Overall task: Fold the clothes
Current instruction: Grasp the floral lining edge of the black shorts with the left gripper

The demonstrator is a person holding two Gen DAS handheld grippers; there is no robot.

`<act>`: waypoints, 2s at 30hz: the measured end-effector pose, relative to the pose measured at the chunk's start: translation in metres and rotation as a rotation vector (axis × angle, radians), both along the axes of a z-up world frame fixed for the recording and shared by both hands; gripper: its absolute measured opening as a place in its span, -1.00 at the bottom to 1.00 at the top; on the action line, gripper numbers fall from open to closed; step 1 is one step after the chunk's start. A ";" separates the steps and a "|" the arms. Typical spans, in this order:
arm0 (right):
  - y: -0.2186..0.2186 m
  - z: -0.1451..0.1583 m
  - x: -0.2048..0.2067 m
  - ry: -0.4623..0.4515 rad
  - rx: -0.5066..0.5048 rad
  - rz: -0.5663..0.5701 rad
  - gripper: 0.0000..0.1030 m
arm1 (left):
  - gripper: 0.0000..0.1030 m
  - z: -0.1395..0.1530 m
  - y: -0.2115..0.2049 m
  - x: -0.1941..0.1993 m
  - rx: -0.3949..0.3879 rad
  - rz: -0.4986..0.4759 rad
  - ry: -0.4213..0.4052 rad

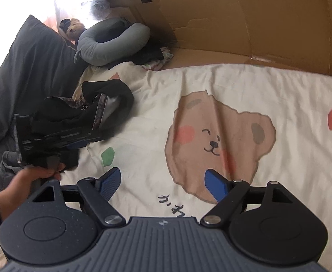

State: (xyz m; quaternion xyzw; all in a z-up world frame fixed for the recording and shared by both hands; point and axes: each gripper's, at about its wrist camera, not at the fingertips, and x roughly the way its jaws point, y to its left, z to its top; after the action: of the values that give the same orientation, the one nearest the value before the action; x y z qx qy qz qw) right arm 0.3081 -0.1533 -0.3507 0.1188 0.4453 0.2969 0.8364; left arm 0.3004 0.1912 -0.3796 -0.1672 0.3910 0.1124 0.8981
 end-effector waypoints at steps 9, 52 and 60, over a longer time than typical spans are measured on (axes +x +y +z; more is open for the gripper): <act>-0.008 -0.008 0.001 0.035 0.037 -0.050 0.63 | -0.66 -0.011 -0.002 0.019 0.021 -0.019 -0.038; 0.008 -0.033 0.009 0.347 0.281 0.026 0.91 | -0.93 0.023 -0.139 -0.083 -0.434 -0.353 -0.063; 0.001 -0.040 0.010 0.341 0.251 0.022 0.85 | -0.93 0.018 -0.161 -0.095 -0.507 -0.410 -0.046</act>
State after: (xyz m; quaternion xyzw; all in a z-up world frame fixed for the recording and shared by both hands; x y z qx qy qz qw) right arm 0.3178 -0.1523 -0.3909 0.2658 0.5412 0.3348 0.7241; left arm 0.2051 0.0301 -0.3615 -0.3057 0.4118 -0.1757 0.8403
